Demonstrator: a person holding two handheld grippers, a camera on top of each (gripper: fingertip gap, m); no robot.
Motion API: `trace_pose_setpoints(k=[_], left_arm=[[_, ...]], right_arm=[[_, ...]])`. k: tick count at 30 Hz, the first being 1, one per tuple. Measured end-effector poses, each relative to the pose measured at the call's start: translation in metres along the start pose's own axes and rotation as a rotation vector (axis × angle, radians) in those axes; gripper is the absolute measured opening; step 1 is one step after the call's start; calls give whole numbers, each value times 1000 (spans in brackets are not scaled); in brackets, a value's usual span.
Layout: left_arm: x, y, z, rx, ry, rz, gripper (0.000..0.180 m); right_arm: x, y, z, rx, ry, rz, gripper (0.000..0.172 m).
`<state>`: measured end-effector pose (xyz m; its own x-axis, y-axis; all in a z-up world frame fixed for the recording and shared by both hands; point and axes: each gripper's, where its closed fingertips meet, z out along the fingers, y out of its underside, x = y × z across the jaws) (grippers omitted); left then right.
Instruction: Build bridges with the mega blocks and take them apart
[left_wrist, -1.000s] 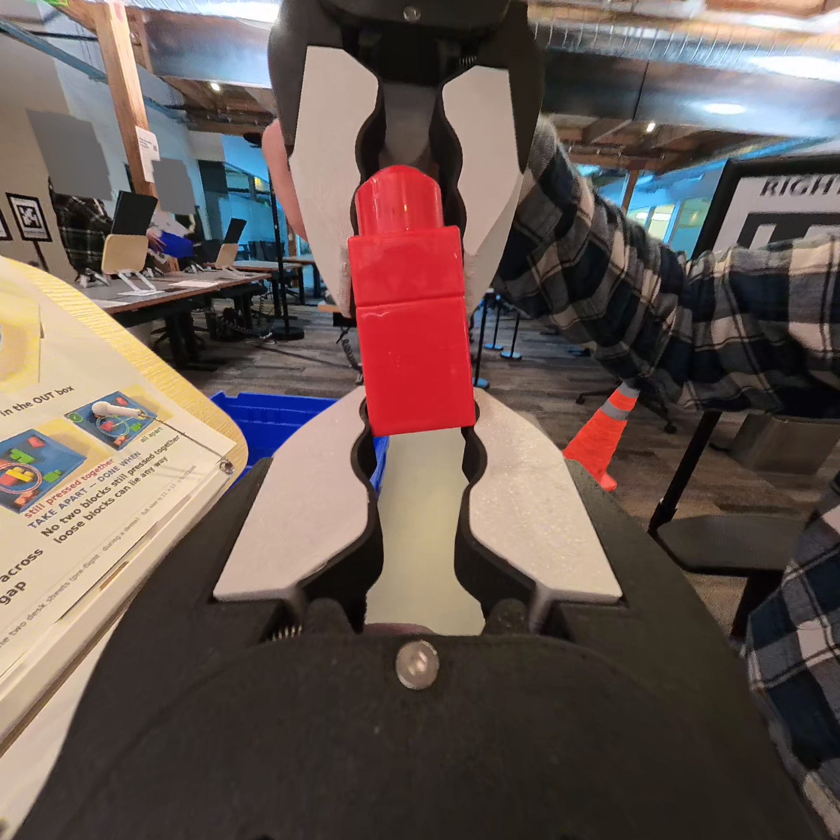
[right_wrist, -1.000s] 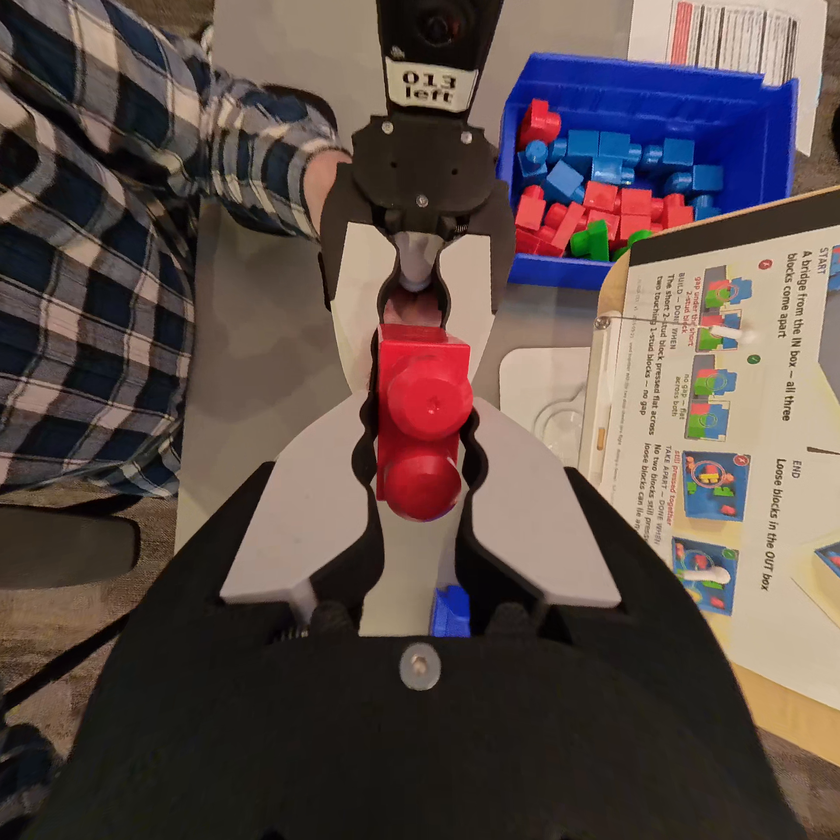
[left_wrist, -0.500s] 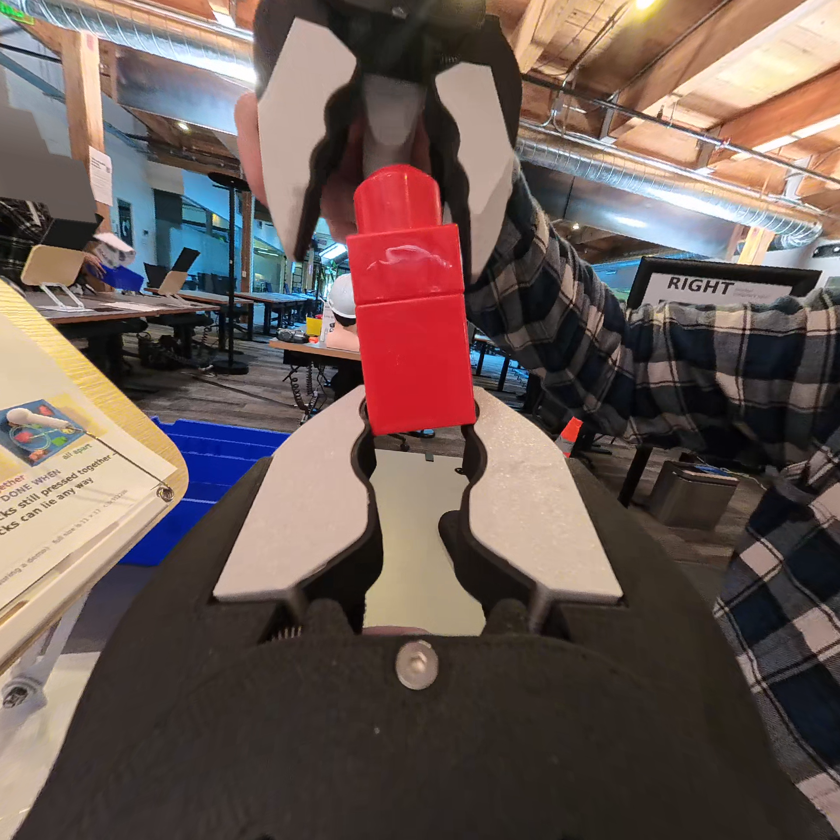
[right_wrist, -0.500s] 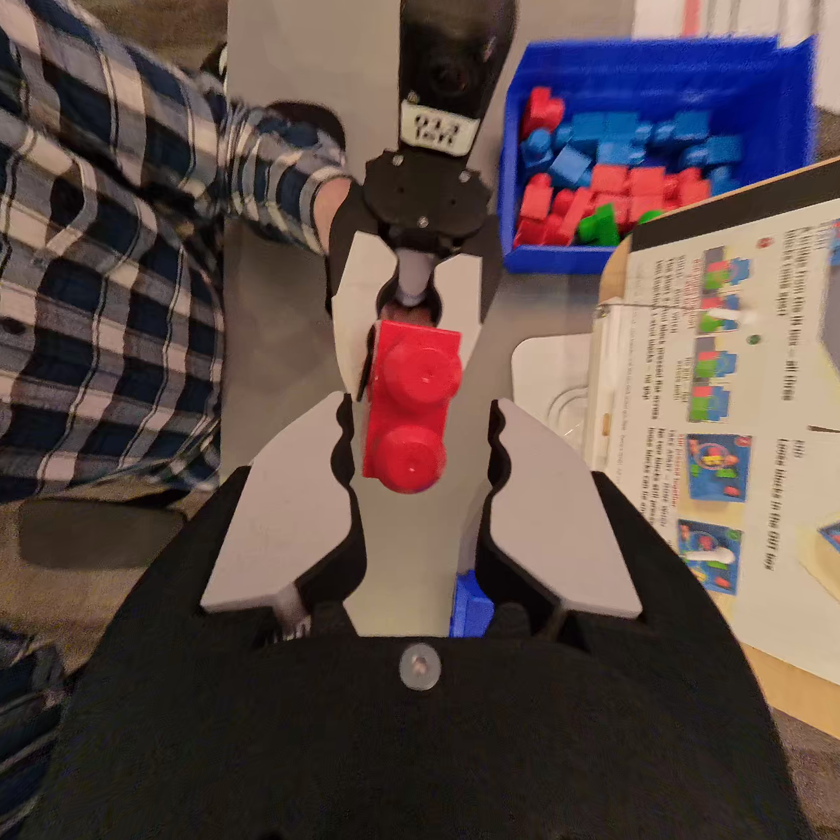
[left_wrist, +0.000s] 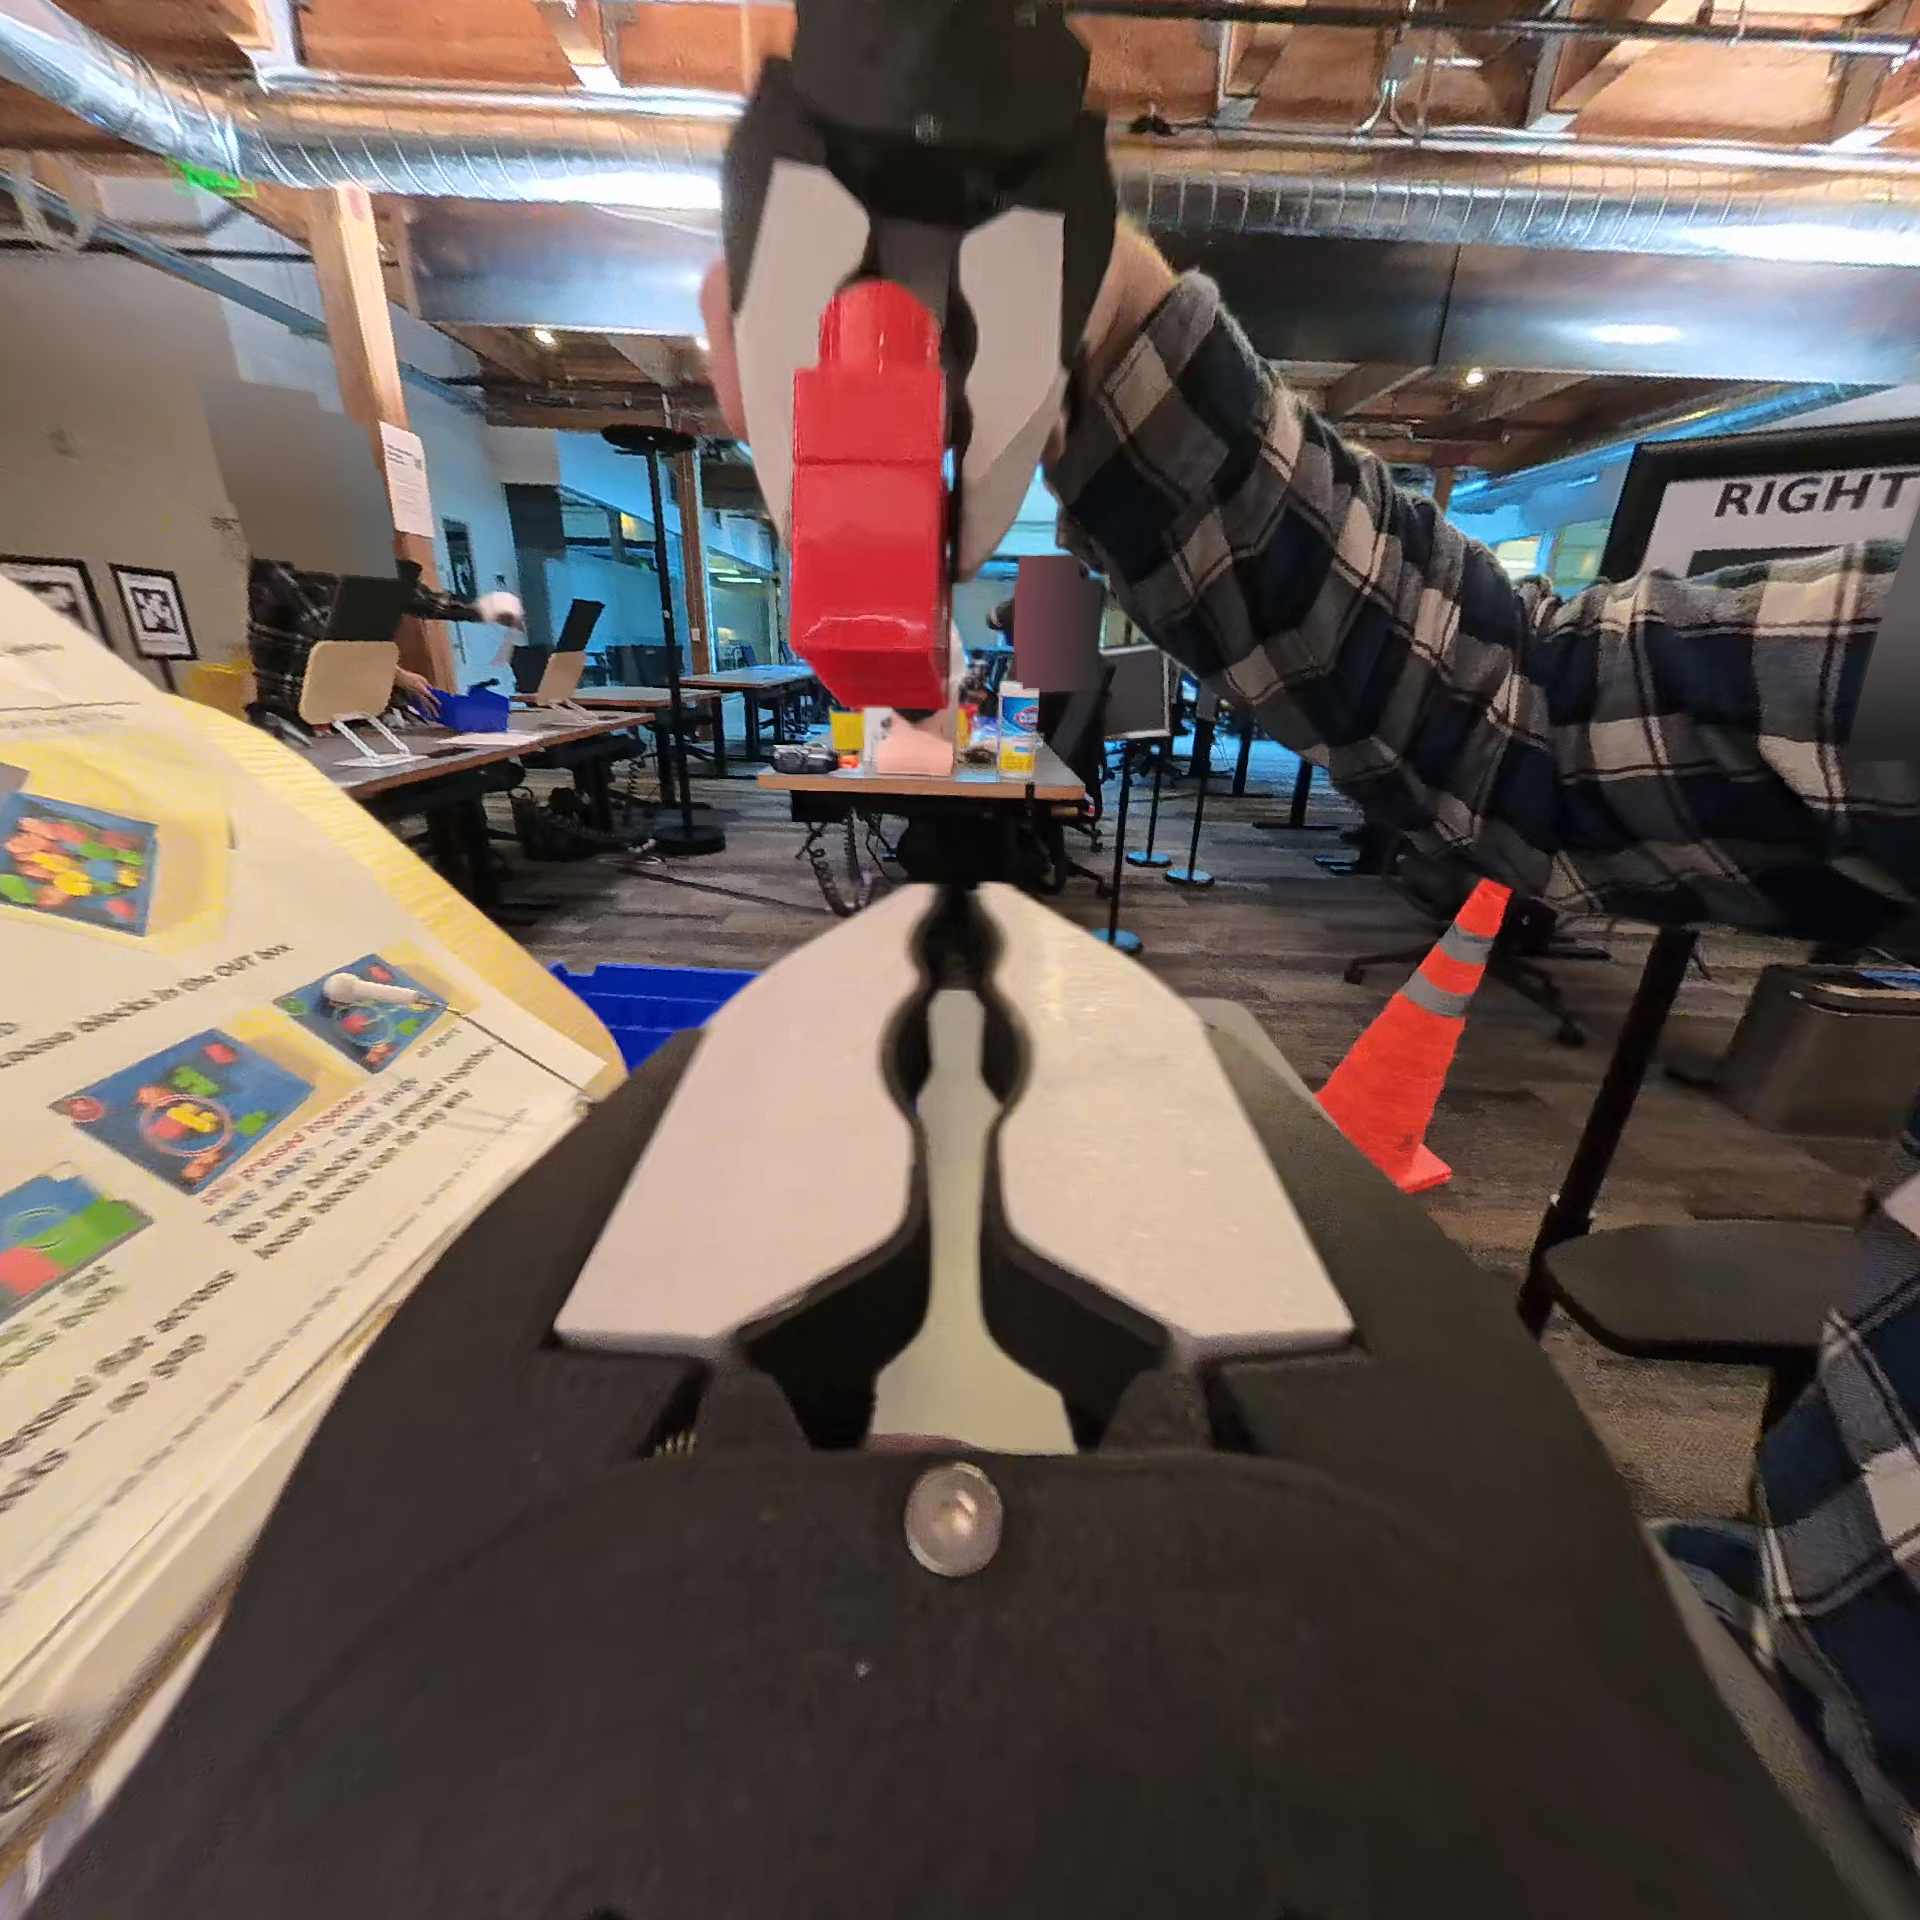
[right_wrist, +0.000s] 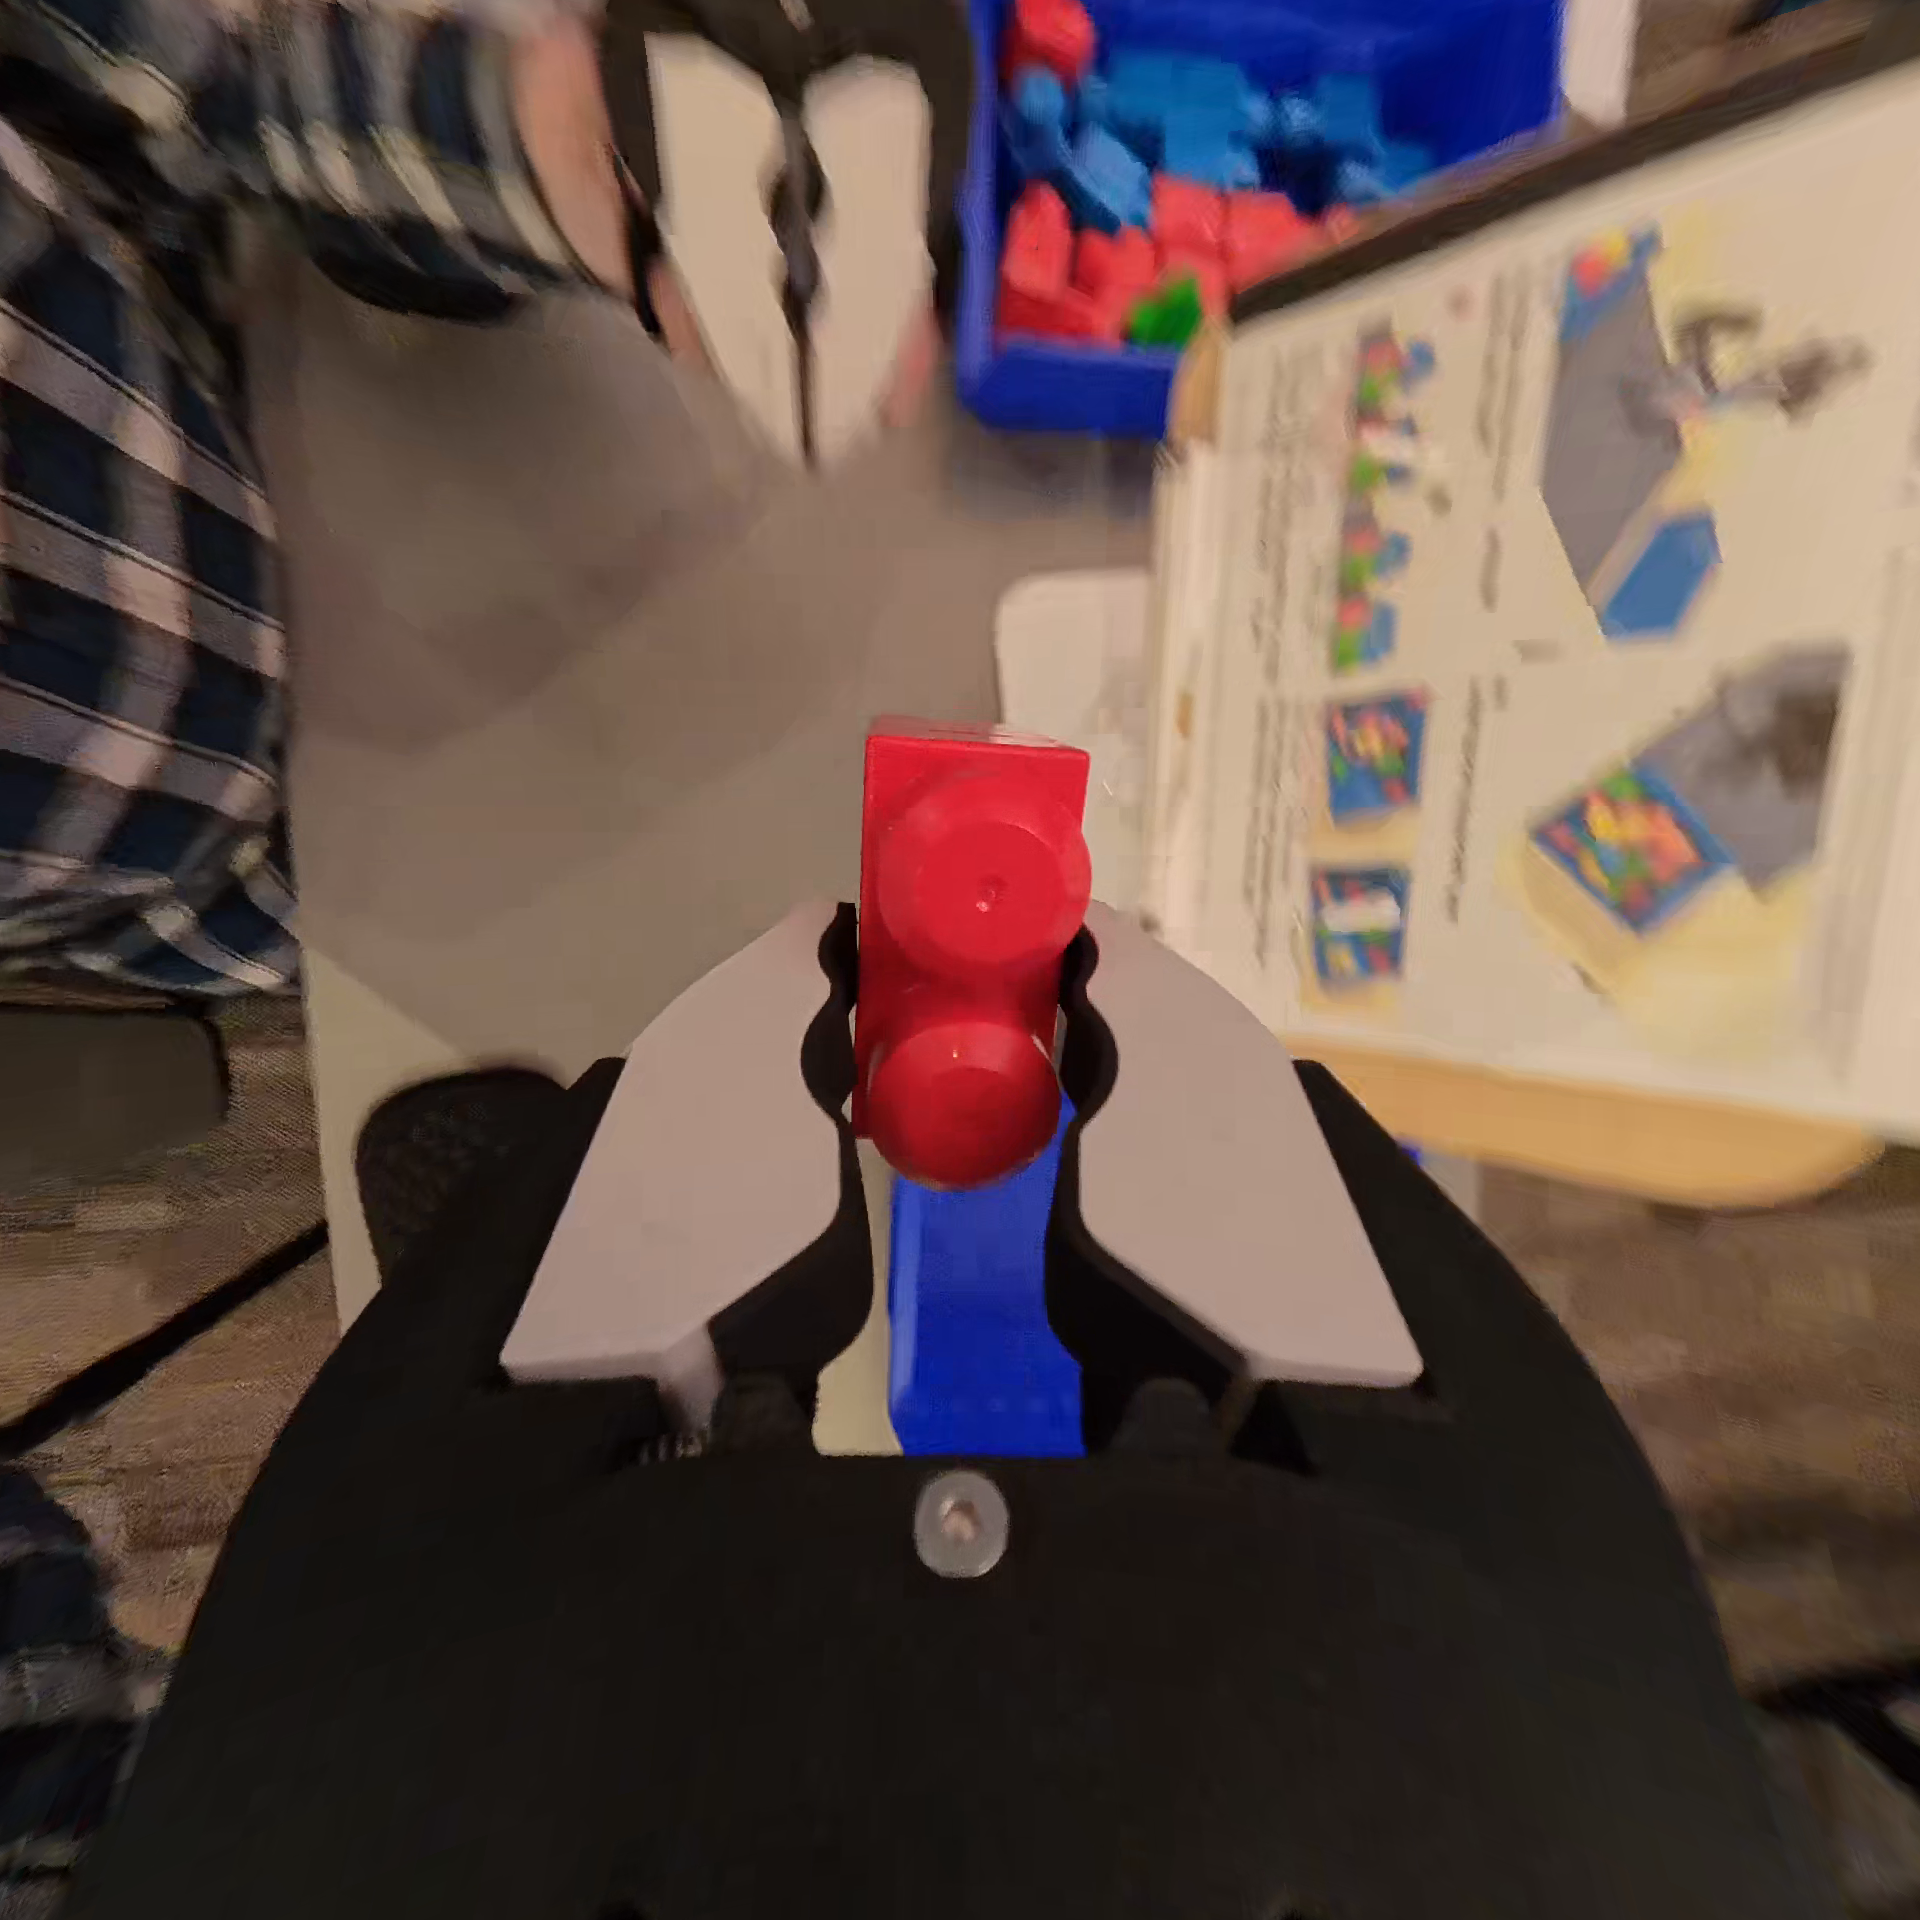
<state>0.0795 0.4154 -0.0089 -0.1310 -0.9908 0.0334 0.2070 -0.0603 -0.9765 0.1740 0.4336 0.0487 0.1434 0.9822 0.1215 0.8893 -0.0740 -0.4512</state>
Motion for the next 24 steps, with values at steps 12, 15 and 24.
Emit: trace_pose_setpoints(k=[12, 15, 24], left_arm=[[-17, -10, -29, -89, -93, 157, 0], [-23, -11, -34, -81, -115, 157, 0], [-44, -4, -46, -99, -170, 145, 0]], right_arm=[[94, 216, 55, -319, 101, 138, 38], [118, 251, 93, -356, 94, 133, 38], [165, 314, 185, -358, 22, 103, 38]])
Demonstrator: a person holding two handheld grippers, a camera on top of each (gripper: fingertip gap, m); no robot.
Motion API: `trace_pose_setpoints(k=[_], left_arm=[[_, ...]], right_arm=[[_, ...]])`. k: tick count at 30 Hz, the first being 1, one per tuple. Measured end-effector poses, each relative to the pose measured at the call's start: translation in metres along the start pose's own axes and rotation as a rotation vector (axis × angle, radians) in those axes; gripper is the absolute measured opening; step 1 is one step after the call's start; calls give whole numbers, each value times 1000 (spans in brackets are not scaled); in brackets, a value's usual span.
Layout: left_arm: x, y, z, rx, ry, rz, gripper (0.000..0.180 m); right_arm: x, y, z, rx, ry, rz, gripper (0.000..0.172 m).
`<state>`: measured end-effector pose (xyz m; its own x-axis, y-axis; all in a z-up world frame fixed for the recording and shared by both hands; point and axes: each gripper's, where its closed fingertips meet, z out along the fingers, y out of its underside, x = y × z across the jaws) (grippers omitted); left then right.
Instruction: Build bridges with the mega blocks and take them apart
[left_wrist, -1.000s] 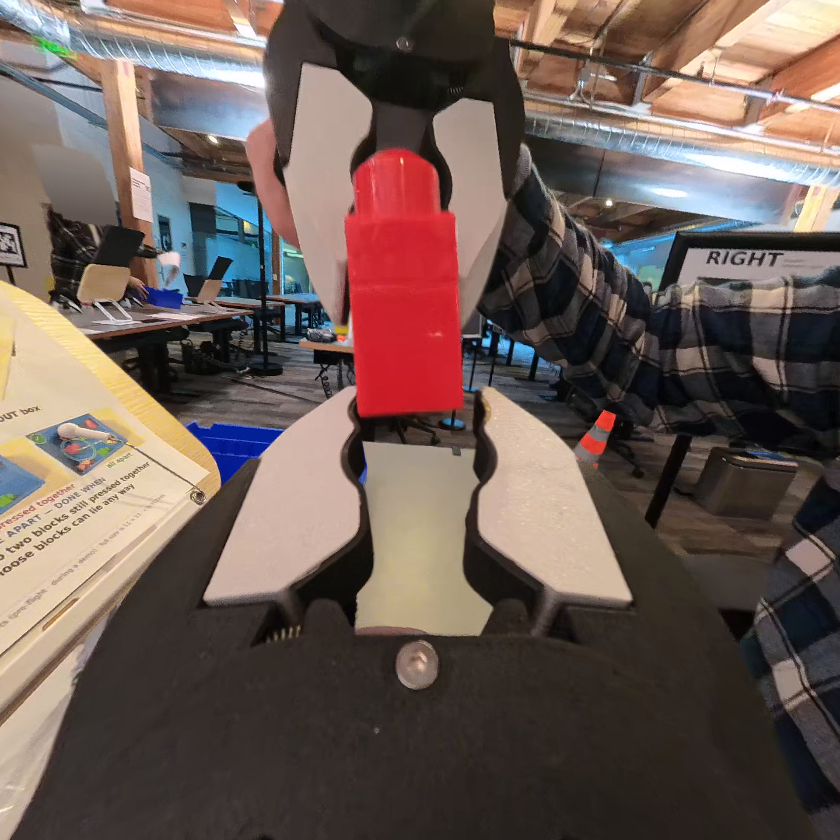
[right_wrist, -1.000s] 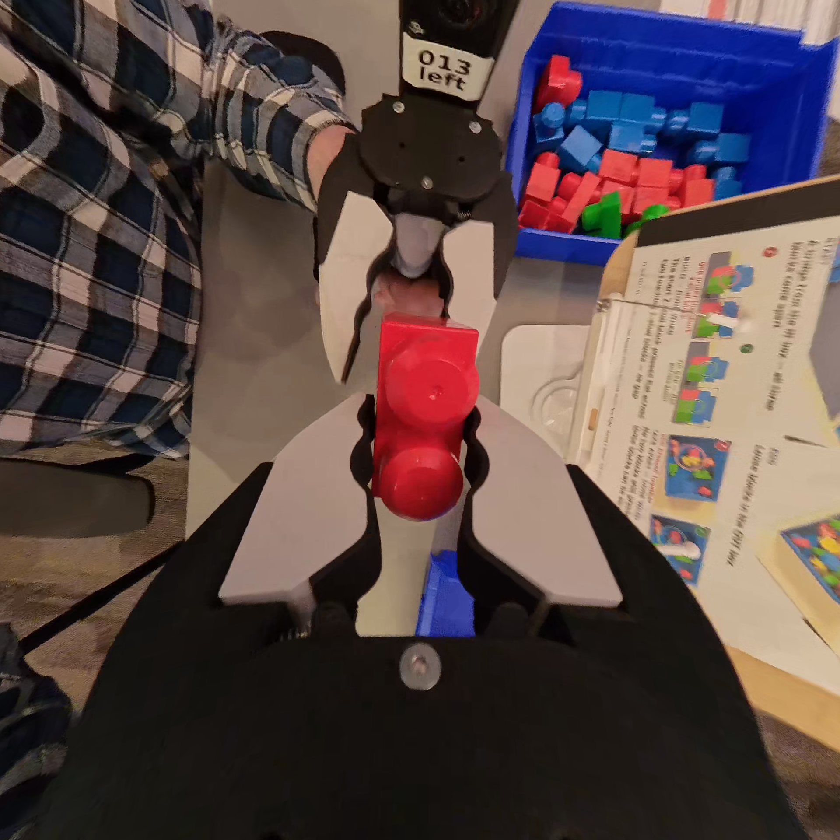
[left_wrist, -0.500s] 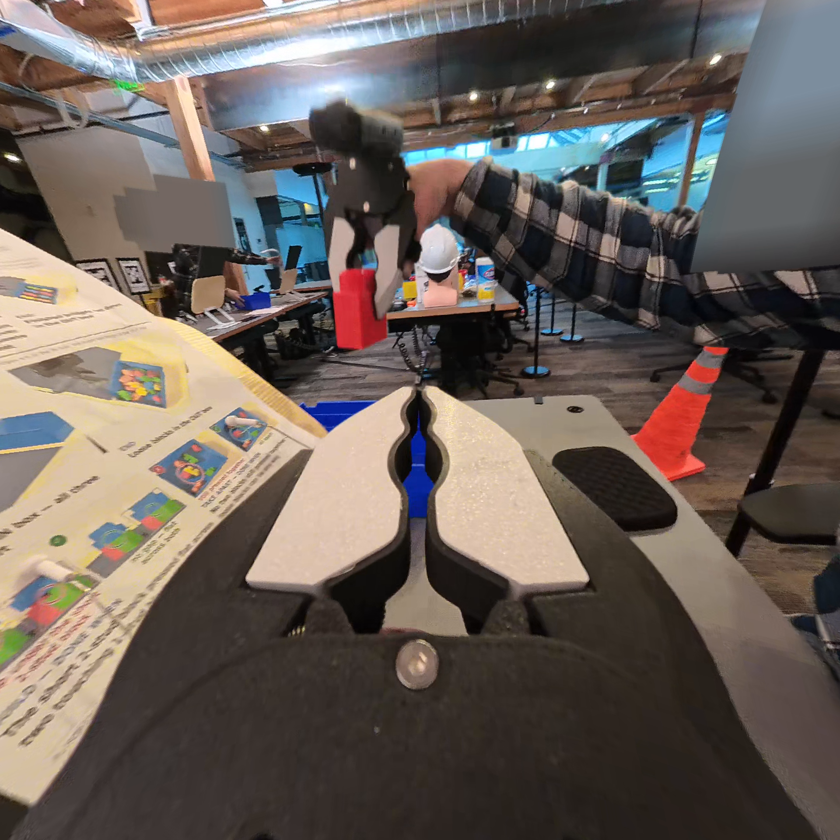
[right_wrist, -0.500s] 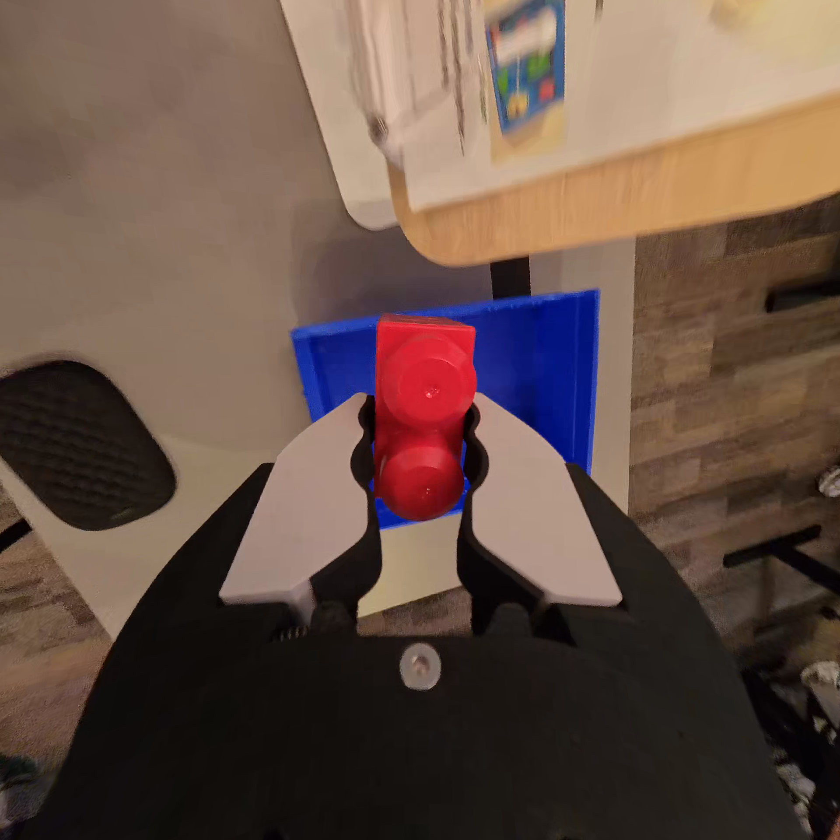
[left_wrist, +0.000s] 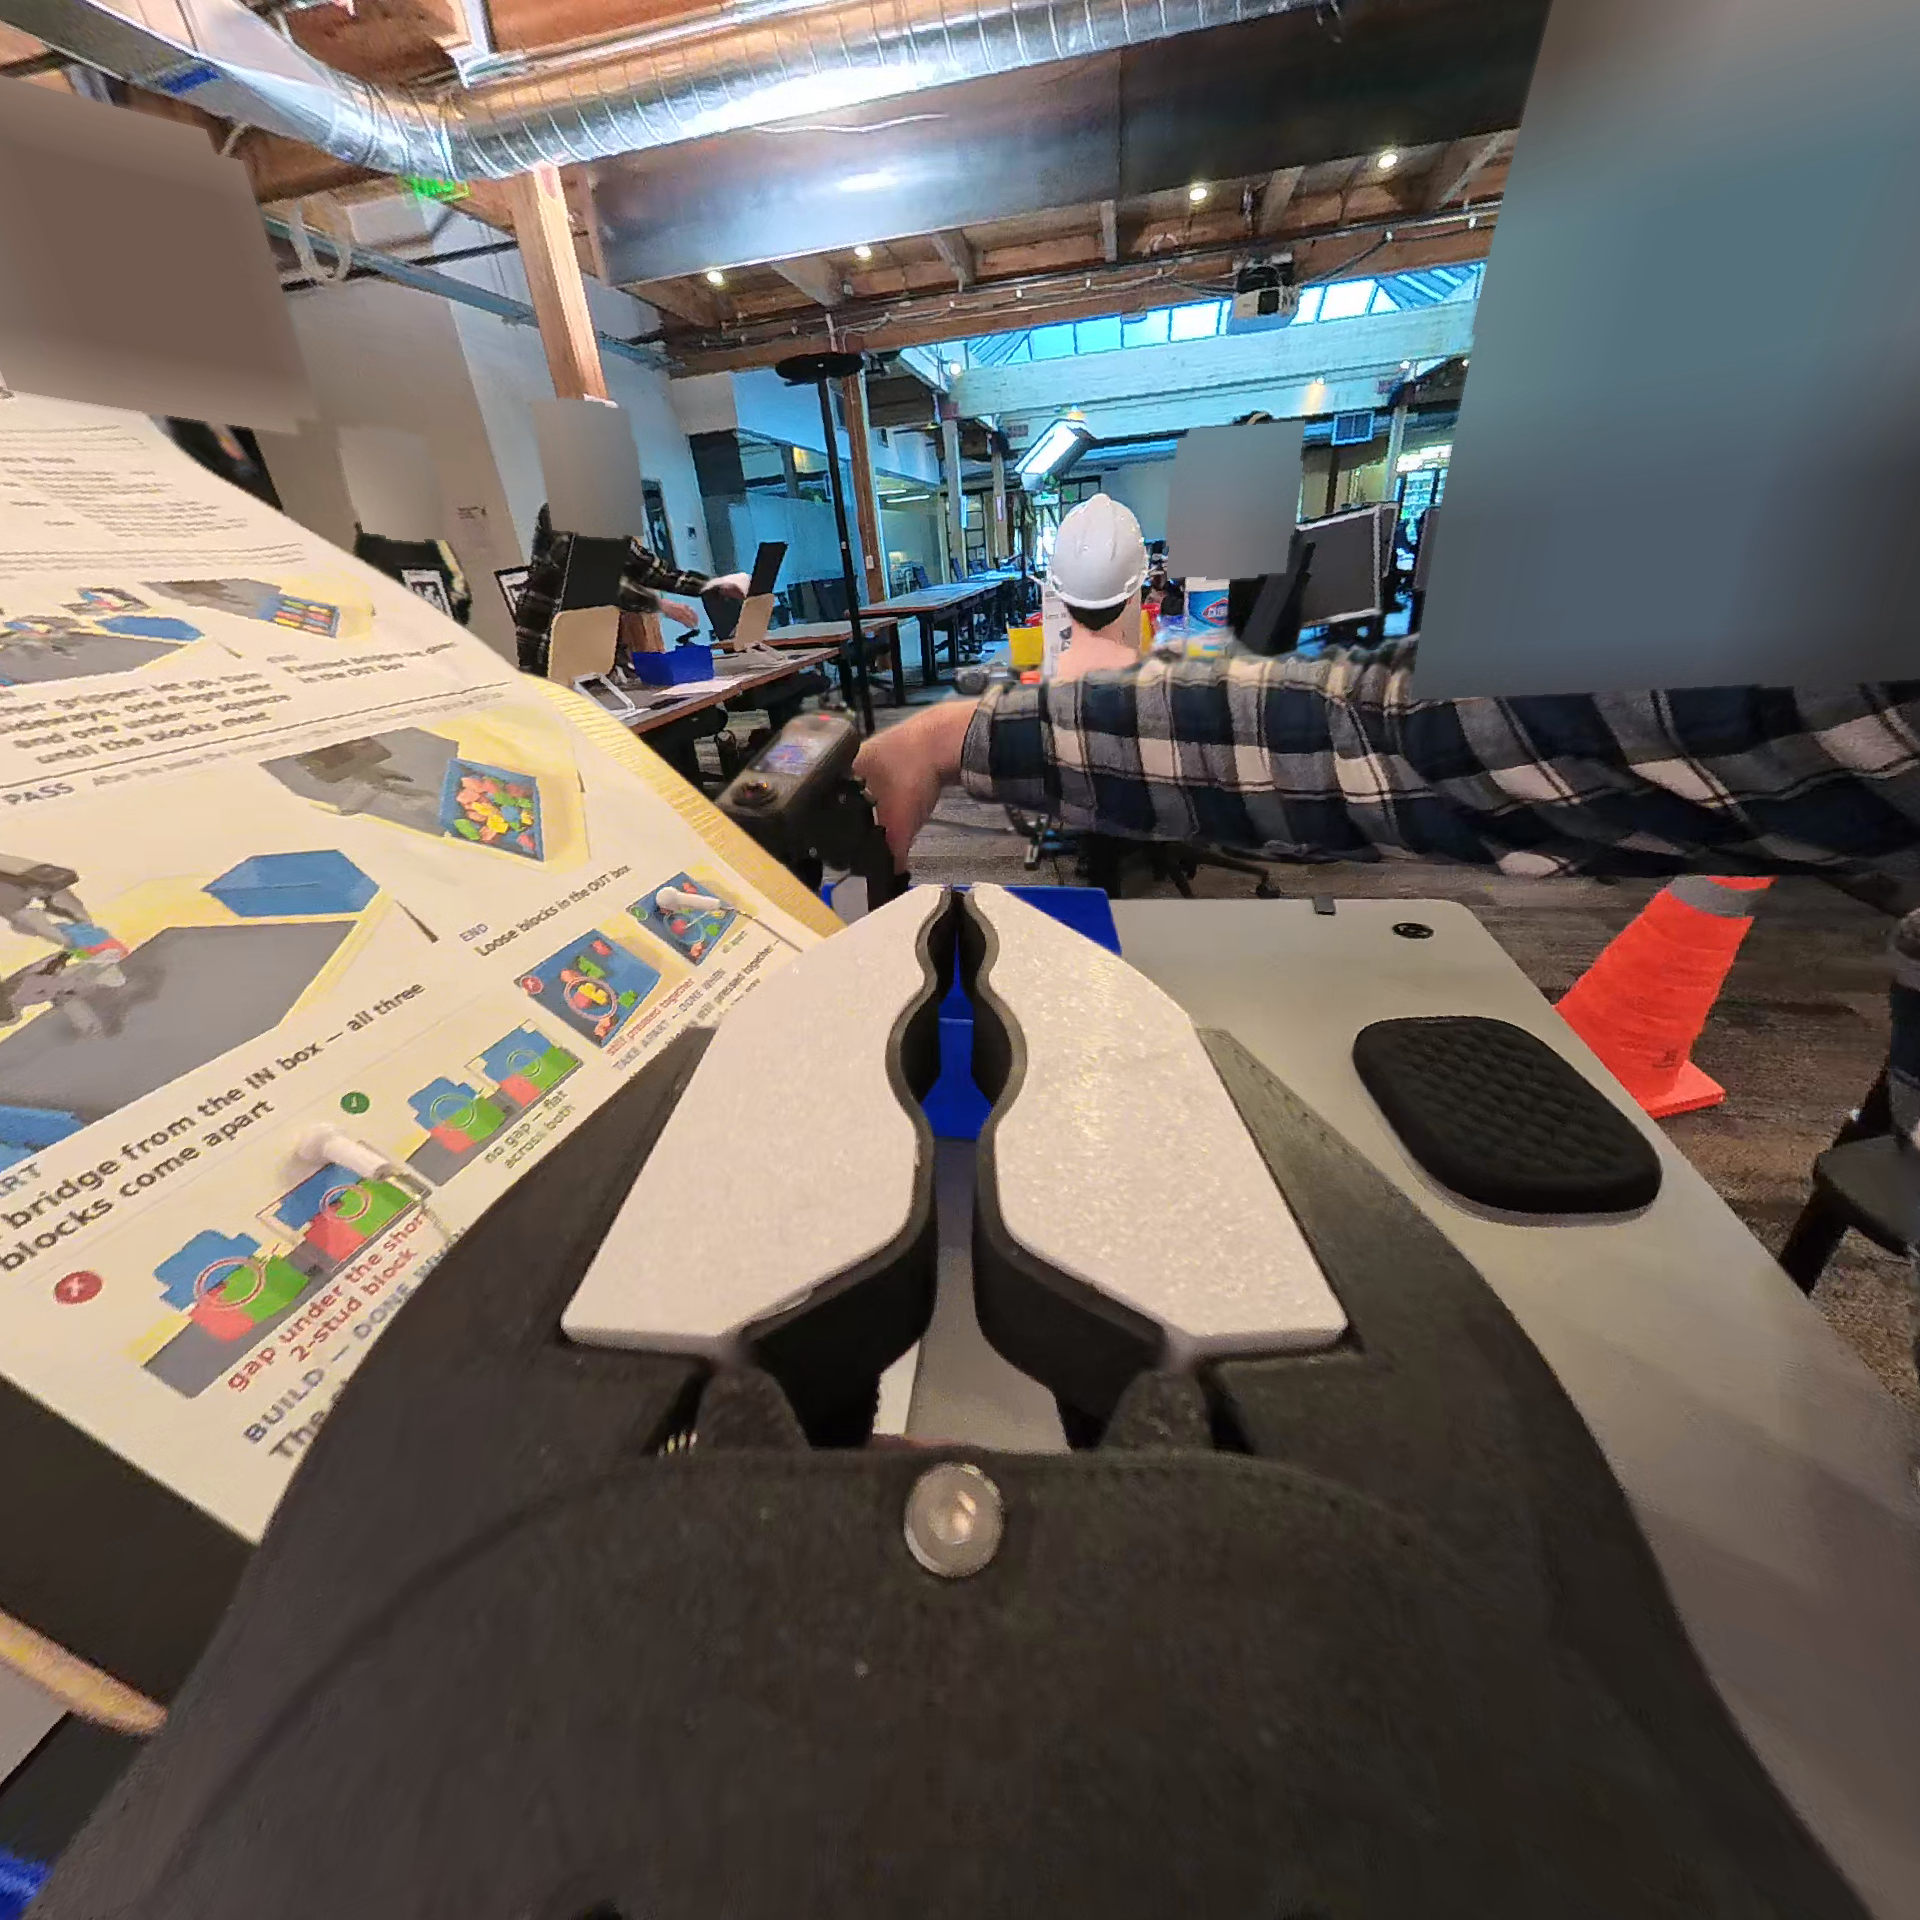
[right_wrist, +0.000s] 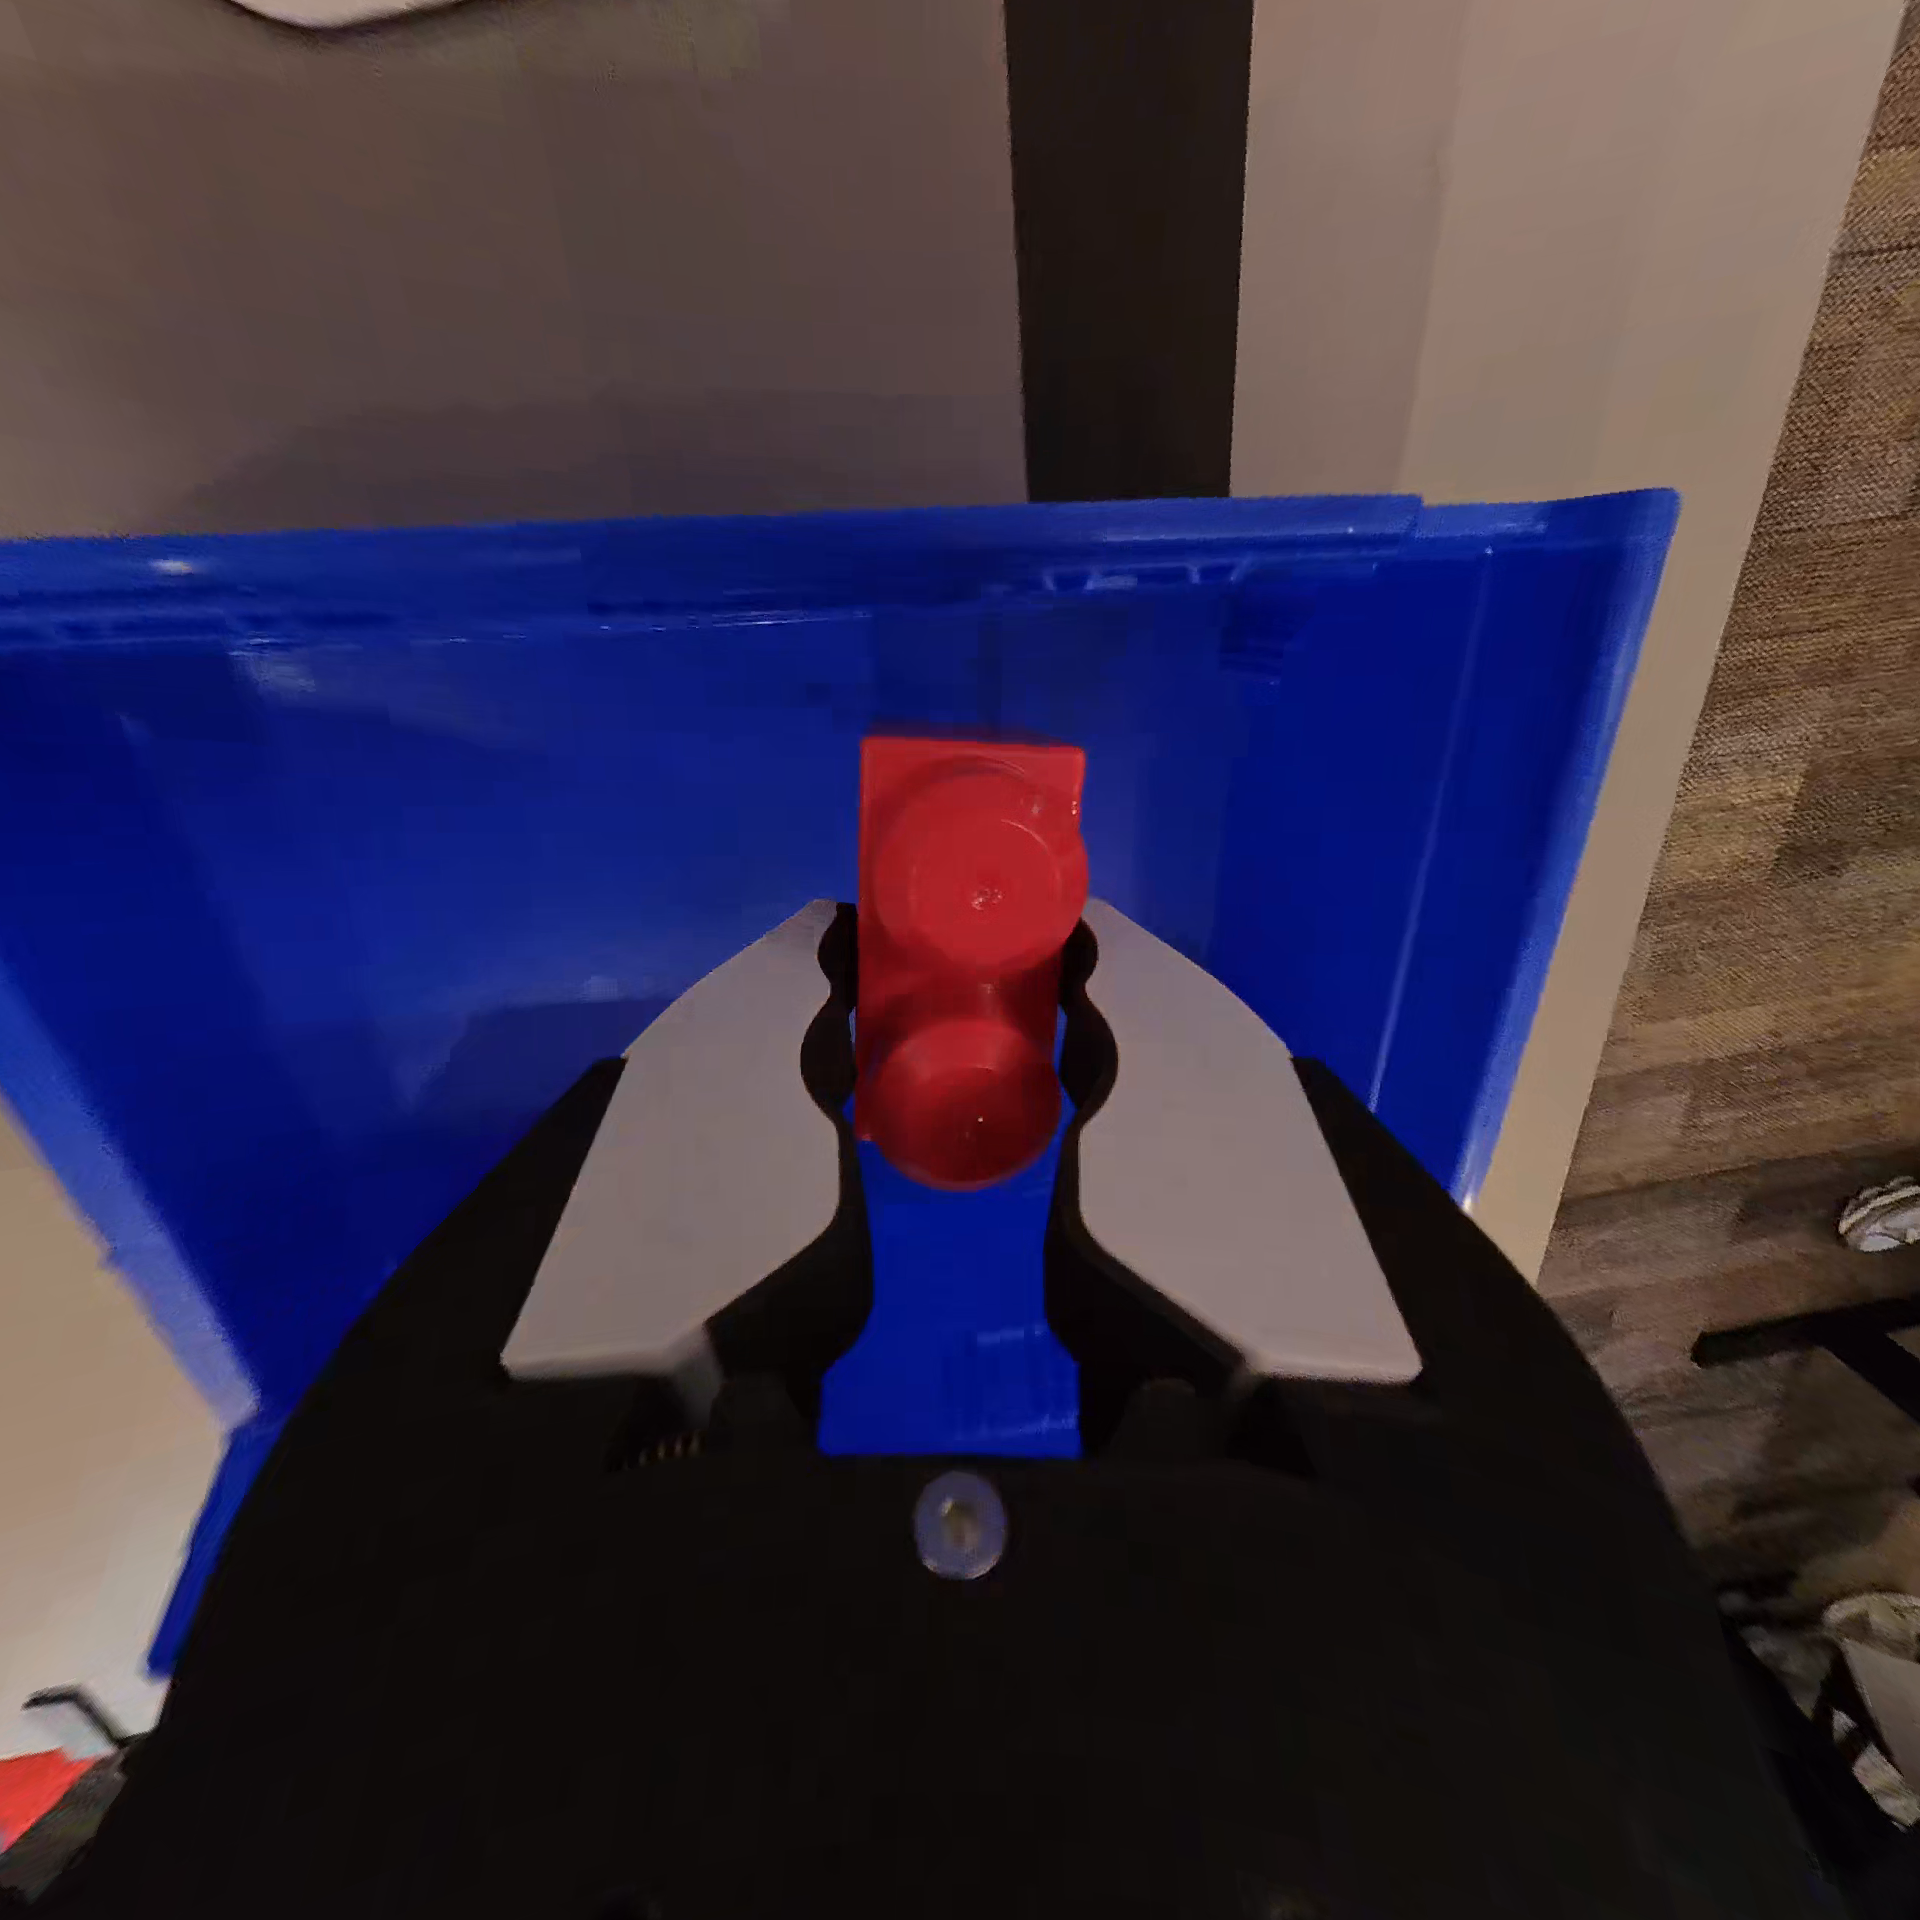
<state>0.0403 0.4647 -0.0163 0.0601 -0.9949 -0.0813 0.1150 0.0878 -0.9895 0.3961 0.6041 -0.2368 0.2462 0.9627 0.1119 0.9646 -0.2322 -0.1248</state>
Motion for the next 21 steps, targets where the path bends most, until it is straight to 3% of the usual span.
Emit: trace_pose_setpoints(k=[10, 13, 17, 21], left_arm=[[-12, 7, -5, -1, -18, -28, 0], [-11, 9, -3, -8, -10, -30, 0], [-8, 8, -4, -17, -4, -8, 0], [-14, -1, -14, -8, -41, 17, 0]], right_arm=[[24, 4, 43, 3, -12, -60, 40], [29, 4, 42, -5, -3, -56, 52], [35, 5, 2, 46, 80, -15, 59], [20, 0, -81, 119, 245, -7, 52]])
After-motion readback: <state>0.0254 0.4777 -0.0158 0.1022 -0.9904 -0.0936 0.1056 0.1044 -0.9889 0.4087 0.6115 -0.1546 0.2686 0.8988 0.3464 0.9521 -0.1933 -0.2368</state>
